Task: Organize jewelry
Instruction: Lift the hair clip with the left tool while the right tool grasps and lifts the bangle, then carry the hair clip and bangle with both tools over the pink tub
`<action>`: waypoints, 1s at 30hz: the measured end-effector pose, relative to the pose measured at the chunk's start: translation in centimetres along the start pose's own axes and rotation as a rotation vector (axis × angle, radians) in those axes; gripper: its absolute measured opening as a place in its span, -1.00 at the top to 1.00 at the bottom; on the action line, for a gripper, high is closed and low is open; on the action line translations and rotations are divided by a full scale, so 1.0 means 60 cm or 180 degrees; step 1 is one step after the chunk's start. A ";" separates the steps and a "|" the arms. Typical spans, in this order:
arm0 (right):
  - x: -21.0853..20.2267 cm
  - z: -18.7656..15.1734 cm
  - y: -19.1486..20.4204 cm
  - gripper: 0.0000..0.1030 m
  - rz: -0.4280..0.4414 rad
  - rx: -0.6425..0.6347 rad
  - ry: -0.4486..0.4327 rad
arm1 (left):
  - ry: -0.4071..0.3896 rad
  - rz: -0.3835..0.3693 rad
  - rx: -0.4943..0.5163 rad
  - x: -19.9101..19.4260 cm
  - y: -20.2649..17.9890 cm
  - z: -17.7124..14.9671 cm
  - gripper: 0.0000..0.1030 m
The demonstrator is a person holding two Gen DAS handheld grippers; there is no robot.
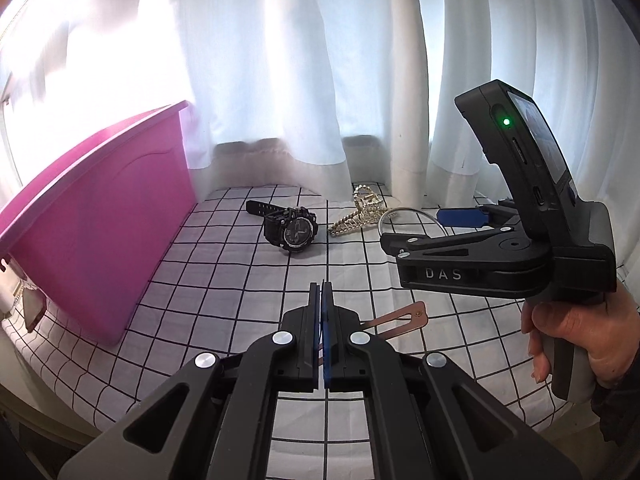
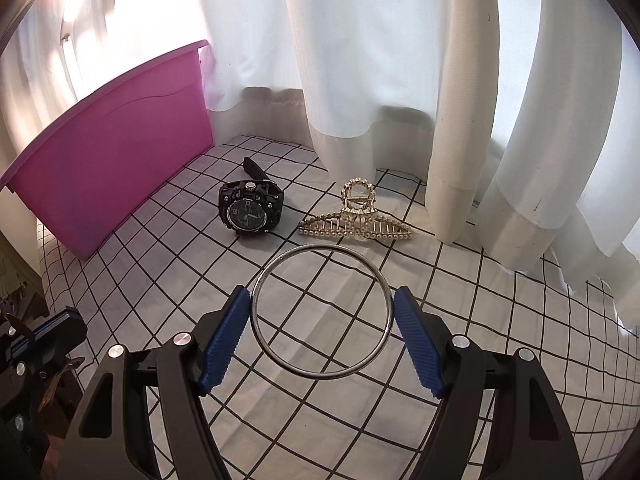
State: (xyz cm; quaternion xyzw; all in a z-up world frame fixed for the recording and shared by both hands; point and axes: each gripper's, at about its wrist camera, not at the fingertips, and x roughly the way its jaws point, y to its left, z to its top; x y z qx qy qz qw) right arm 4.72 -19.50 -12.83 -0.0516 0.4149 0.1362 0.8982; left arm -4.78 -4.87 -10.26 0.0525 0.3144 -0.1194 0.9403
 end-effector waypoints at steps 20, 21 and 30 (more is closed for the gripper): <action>-0.055 0.152 0.109 -0.38 0.0040 -0.0180 -0.0358 | -0.0484 0.0240 -0.0139 -0.064 0.147 0.114 0.97; -0.058 0.161 0.116 -0.38 0.0050 -0.0196 -0.0384 | -0.0511 0.0271 -0.0156 -0.069 0.157 0.120 0.97; -0.081 0.238 0.199 -0.38 0.0193 -0.0407 -0.0628 | -0.0683 0.0532 -0.0366 -0.106 0.255 0.166 0.97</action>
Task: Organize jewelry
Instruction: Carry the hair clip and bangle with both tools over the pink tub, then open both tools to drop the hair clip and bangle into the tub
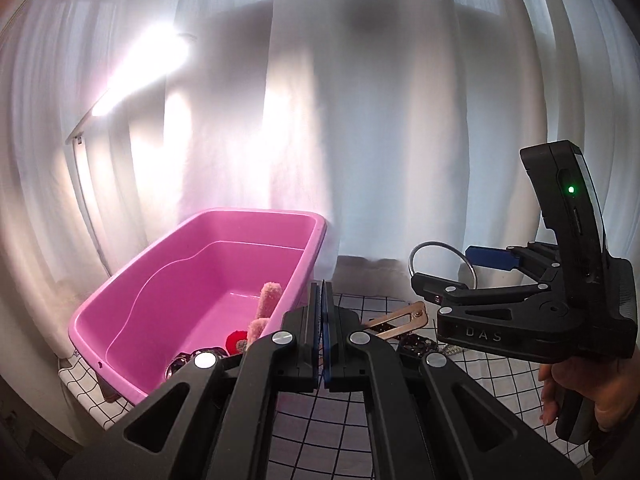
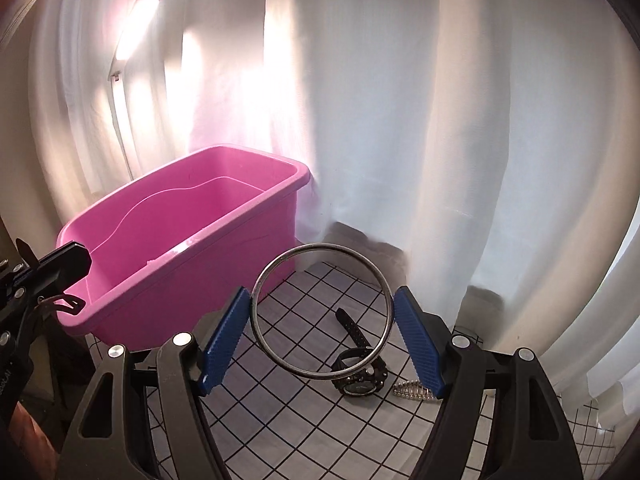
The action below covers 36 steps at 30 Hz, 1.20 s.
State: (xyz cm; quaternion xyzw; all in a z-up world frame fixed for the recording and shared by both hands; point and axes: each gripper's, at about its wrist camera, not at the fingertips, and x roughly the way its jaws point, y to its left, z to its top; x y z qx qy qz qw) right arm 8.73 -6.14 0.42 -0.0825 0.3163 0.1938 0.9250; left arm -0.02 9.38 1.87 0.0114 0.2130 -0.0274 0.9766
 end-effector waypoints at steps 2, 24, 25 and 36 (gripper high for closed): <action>0.000 0.018 0.016 -0.38 0.0048 -0.0046 -0.0055 | -0.0032 0.0060 -0.0044 -0.003 0.021 0.011 0.97; 0.122 0.152 0.210 -0.38 0.0512 -0.0477 -0.0109 | 0.0144 0.0507 -0.0466 0.065 0.268 0.057 0.97; 0.132 0.152 0.216 -0.38 0.0520 -0.0485 -0.0067 | 0.0181 0.0510 -0.0484 0.073 0.275 0.056 0.97; 0.224 0.155 0.236 -0.39 0.0429 -0.0474 0.0483 | 0.0670 0.0508 -0.0729 0.149 0.328 0.037 0.96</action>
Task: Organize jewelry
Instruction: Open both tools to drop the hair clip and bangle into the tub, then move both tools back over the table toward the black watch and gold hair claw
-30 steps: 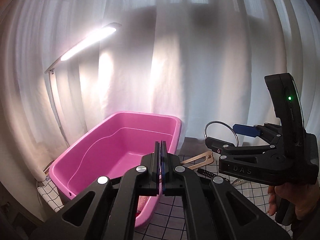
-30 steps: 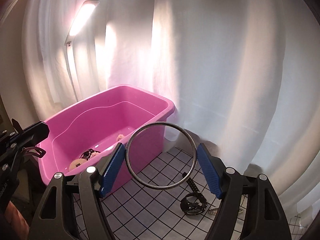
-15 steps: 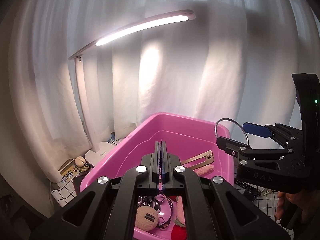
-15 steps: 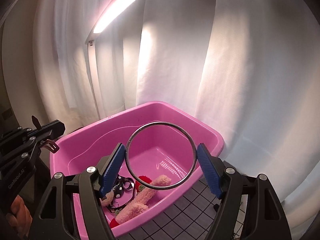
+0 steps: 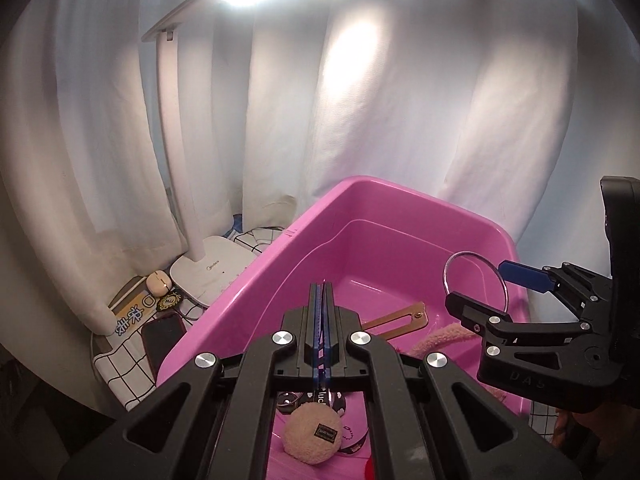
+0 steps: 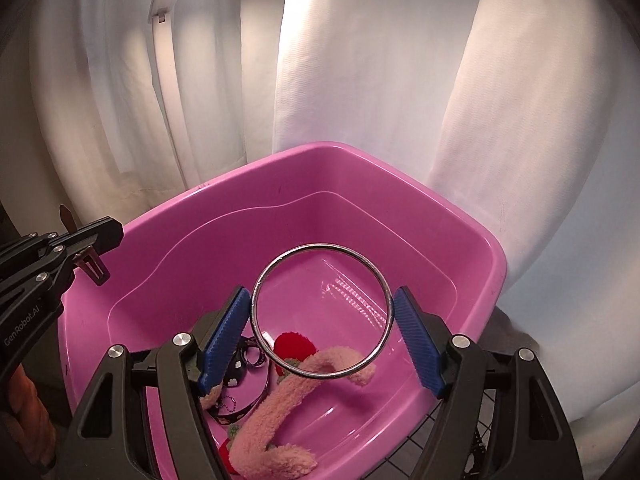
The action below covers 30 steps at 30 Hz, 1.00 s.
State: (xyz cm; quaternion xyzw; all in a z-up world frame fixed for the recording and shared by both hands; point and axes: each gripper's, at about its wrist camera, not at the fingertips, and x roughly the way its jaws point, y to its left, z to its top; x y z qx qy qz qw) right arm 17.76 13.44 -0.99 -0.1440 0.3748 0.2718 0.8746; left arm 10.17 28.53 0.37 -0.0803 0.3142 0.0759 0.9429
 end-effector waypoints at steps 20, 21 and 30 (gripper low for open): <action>0.005 -0.004 -0.001 -0.41 -0.0165 0.0126 0.0108 | 0.0134 0.0084 -0.0059 0.015 0.016 -0.008 -0.45; 0.003 -0.004 0.000 -0.41 -0.0161 0.0133 0.0102 | 0.0137 0.0088 -0.0057 0.015 0.016 -0.008 -0.45; -0.015 -0.004 0.000 -0.41 -0.0162 0.0138 0.0036 | 0.0179 0.0138 -0.0027 0.010 0.009 -0.010 -0.45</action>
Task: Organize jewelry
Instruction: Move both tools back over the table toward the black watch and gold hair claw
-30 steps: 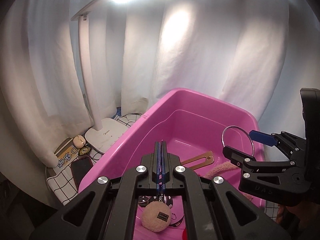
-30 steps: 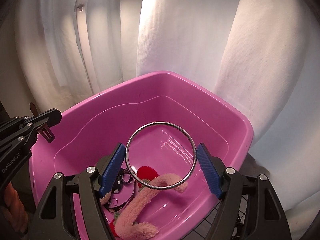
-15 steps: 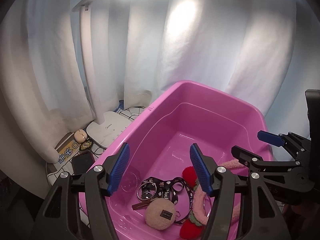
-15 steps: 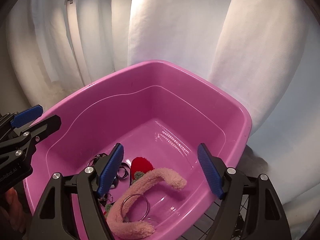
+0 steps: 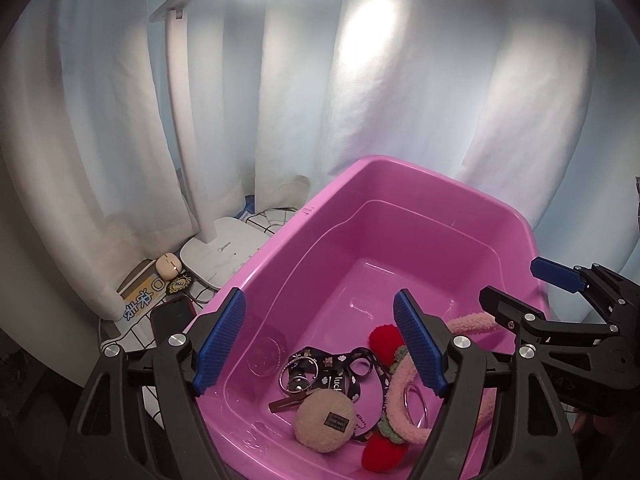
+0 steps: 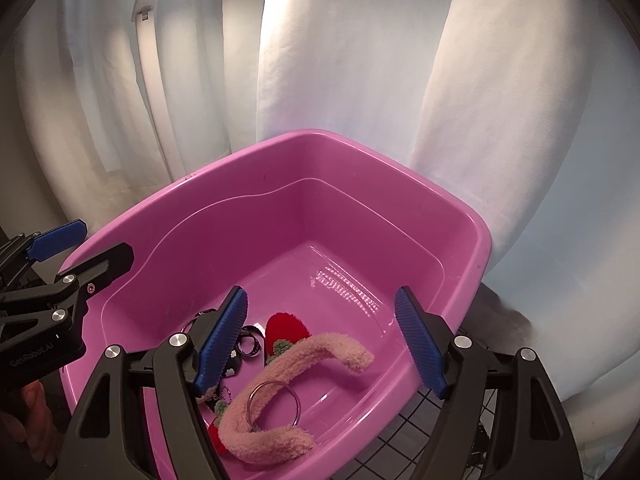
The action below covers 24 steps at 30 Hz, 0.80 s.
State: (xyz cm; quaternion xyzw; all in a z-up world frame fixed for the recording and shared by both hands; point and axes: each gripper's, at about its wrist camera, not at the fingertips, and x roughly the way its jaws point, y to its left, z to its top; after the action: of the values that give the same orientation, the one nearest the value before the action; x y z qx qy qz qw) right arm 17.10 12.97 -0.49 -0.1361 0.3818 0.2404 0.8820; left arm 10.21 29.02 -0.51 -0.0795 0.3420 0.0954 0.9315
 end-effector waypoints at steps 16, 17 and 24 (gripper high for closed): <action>-0.073 -0.021 -0.019 -0.41 0.0024 0.0101 -0.0236 | -0.0062 0.0054 0.0011 -0.041 -0.024 -0.001 -0.77; -0.081 -0.024 -0.023 -0.41 0.0023 0.0114 -0.0260 | -0.0071 0.0051 0.0012 -0.045 -0.028 -0.001 -0.79; -0.132 -0.054 -0.057 -0.41 -0.0011 0.0214 -0.0388 | -0.0114 0.0090 0.0109 -0.077 -0.072 -0.002 -0.86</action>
State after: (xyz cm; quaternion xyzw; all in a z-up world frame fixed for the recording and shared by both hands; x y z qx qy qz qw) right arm 12.21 6.15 3.38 -0.0922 0.3351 0.2337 0.9081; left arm 7.69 24.23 2.79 -0.0570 0.3279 0.1042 0.9372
